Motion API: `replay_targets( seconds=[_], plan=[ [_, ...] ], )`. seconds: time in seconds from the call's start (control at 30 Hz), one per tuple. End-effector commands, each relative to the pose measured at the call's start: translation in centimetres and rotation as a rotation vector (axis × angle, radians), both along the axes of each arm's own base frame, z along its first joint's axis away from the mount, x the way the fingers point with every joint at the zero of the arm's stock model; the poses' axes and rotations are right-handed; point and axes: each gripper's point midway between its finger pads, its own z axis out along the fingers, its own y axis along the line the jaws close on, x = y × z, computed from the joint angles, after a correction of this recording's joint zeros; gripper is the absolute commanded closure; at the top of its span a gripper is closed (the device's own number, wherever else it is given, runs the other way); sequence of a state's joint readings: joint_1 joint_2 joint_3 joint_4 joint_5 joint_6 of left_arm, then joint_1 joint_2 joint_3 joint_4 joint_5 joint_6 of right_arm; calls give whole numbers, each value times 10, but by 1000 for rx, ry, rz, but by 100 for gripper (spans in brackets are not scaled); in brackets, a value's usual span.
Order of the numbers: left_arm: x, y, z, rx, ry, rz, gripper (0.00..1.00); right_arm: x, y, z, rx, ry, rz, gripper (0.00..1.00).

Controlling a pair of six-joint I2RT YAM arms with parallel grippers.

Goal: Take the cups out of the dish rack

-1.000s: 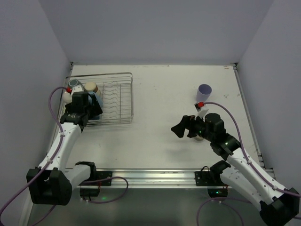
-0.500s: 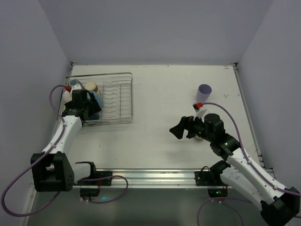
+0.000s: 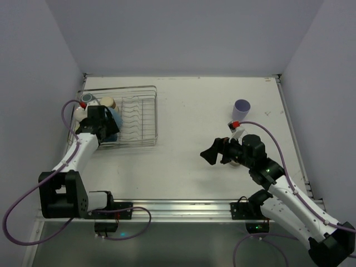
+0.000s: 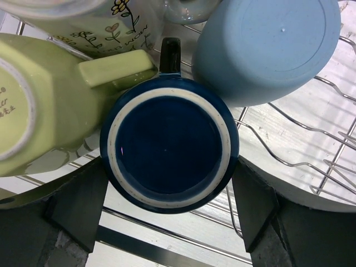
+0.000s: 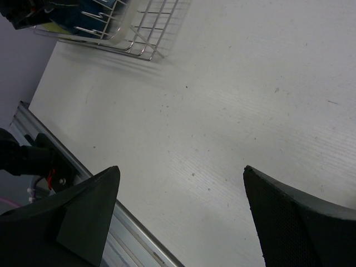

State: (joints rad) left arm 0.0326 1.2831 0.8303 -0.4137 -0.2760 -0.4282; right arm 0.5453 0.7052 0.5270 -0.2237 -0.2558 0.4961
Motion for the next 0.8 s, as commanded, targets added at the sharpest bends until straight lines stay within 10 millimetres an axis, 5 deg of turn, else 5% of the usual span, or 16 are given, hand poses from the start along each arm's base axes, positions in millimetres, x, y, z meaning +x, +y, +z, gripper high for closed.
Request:
replay_targets(
  seconds=[0.0,0.23,0.47,0.77],
  plan=[
    [12,10,12,32,-42,19,25,-3,7,17,34,-46,41,5],
    [7,-4,28,-22,-101,-29,69,-4,9,23,57,-48,44,5],
    [-2,-24,75,-93,-241,-108,80,-7,25,31,119,-35,82,5],
    [-20,-33,127,-107,-386,-157,86,-1,51,72,285,-100,118,5]
  ],
)
